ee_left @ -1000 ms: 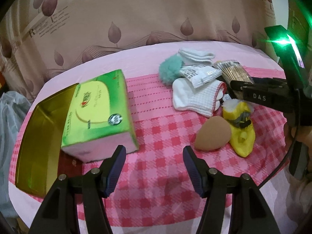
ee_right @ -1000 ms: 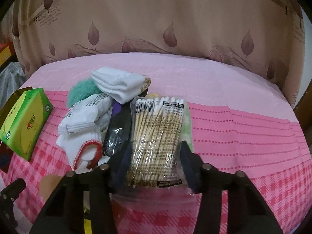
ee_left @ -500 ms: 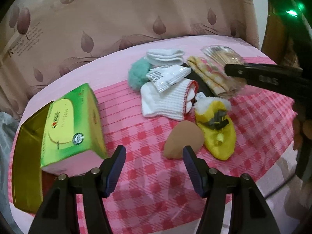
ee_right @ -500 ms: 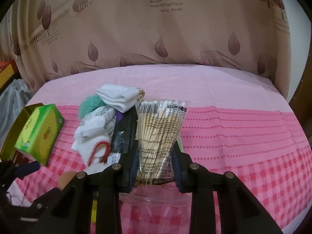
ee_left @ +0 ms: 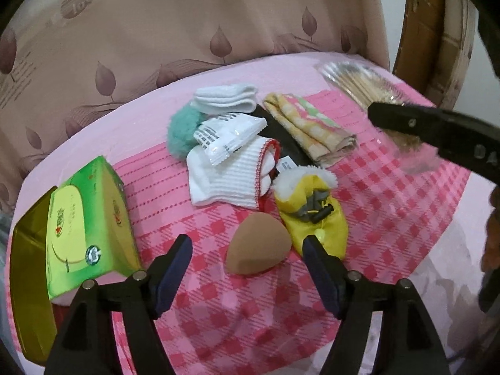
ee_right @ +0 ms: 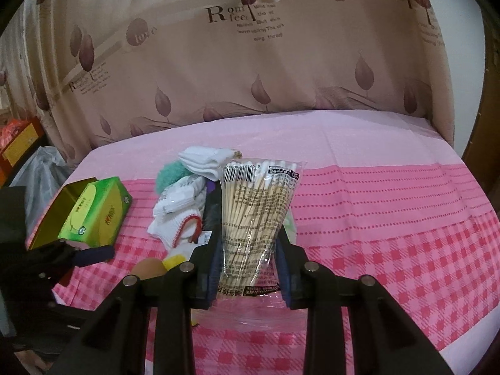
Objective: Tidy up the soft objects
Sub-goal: 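Close left tool on the beige sponge while right tool holds the swab pack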
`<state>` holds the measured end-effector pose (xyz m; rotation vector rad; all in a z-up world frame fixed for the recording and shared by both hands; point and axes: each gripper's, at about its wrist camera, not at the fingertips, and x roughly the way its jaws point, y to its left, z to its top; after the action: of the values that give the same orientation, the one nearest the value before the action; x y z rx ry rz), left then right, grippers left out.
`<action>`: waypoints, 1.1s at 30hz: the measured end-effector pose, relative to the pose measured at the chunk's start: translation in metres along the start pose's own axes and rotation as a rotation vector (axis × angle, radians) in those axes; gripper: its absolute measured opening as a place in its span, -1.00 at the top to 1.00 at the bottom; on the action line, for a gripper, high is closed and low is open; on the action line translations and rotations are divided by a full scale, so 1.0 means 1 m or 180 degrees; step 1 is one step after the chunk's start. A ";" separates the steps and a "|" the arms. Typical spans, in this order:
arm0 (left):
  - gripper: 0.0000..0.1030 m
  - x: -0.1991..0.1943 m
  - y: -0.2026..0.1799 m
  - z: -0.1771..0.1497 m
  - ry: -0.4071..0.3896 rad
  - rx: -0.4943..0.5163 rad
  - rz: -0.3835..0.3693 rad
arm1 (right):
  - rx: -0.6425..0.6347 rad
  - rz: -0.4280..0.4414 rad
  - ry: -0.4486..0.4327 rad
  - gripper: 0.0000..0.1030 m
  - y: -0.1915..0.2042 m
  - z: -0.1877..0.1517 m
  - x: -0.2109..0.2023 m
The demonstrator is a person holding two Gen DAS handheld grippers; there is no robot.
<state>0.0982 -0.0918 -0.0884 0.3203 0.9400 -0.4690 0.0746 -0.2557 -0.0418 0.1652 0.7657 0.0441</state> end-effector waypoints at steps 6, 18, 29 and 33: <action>-0.46 0.015 -0.005 0.007 0.0080 0.0087 0.0046 | -0.0028 0.0059 0.0005 0.45 0.003 0.000 0.001; 0.05 0.027 0.006 0.002 0.0144 -0.0008 -0.0134 | -0.0023 0.0064 0.0000 0.45 0.004 0.000 0.001; 0.14 0.017 0.006 0.002 0.0096 -0.0053 -0.0131 | -0.0008 0.0032 0.0004 0.45 0.000 0.002 0.003; 0.14 0.005 0.011 -0.002 0.0064 -0.0104 -0.0067 | -0.0017 0.0009 0.0019 0.45 -0.001 0.001 0.004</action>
<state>0.1054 -0.0824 -0.0929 0.2861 0.9703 -0.4701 0.0785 -0.2568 -0.0440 0.1613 0.7713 0.0494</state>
